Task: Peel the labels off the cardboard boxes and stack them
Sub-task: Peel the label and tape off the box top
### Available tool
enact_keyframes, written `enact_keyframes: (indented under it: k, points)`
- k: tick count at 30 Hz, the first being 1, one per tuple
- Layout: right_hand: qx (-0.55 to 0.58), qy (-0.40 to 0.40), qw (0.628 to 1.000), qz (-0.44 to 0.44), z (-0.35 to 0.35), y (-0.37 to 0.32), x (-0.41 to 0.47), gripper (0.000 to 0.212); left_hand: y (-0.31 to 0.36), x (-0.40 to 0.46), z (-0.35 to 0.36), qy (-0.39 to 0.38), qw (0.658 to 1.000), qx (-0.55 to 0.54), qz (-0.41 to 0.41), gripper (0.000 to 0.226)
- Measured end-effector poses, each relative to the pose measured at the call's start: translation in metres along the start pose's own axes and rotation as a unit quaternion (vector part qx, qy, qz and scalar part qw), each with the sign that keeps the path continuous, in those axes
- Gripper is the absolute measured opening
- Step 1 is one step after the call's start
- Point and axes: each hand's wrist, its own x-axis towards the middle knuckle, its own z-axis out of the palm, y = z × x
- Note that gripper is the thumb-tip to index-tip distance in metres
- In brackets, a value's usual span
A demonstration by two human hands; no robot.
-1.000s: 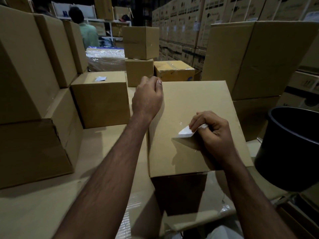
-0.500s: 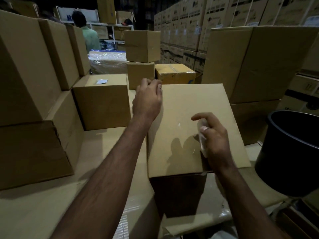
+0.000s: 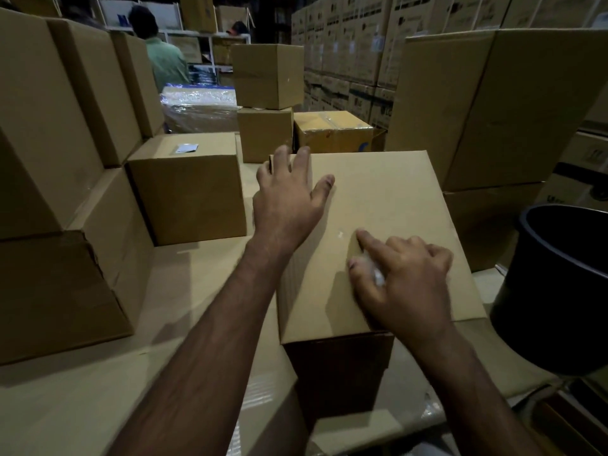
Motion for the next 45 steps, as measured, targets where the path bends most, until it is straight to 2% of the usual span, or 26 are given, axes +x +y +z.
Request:
enact_keyframes:
  k: [3,7,11,15,18,23,28,32,37,41,45]
  points:
    - [-0.018,-0.039,0.997,-0.058,0.005,-0.01,-0.002,0.058,-0.003,0.005,0.003,-0.005,1.0,-0.01,-0.004,0.064]
    - [0.016,-0.01,1.0,0.012,0.004,-0.003,0.009,0.057,-0.003,0.006,0.004,-0.007,1.0,-0.015,-0.004,0.064]
    - [-0.001,-0.035,0.999,-0.035,0.015,-0.02,-0.002,0.056,-0.007,0.007,0.003,-0.004,1.0,-0.026,0.007,0.062]
    - [0.009,-0.011,1.0,0.008,0.006,-0.008,0.013,0.054,-0.008,0.01,0.006,-0.006,1.0,-0.026,0.006,0.061]
    - [-0.028,-0.038,0.998,-0.038,0.013,-0.018,-0.002,0.056,-0.008,0.01,0.008,0.0,1.0,-0.022,0.006,0.061]
    - [-0.061,-0.032,0.998,-0.002,0.016,-0.023,0.022,0.053,-0.006,0.014,0.008,-0.013,1.0,-0.017,0.002,0.061]
    - [-0.072,-0.031,0.997,-0.019,0.011,-0.024,0.0,0.056,-0.007,0.008,0.006,0.0,1.0,-0.022,0.011,0.061]
    - [-0.076,-0.049,0.996,-0.005,0.012,-0.029,0.024,0.06,-0.006,0.009,0.007,-0.002,1.0,-0.025,0.002,0.062]
    - [-0.085,-0.06,0.994,-0.018,0.007,-0.028,-0.002,0.063,-0.007,0.01,0.005,-0.007,1.0,-0.022,0.009,0.061]
    - [-0.092,-0.058,0.994,0.001,0.009,-0.029,0.026,0.064,-0.006,0.008,0.005,-0.005,1.0,-0.02,0.007,0.061]
    - [-0.095,-0.086,0.992,0.007,0.003,-0.024,0.003,0.066,-0.006,0.011,0.004,-0.007,1.0,-0.023,0.006,0.06]
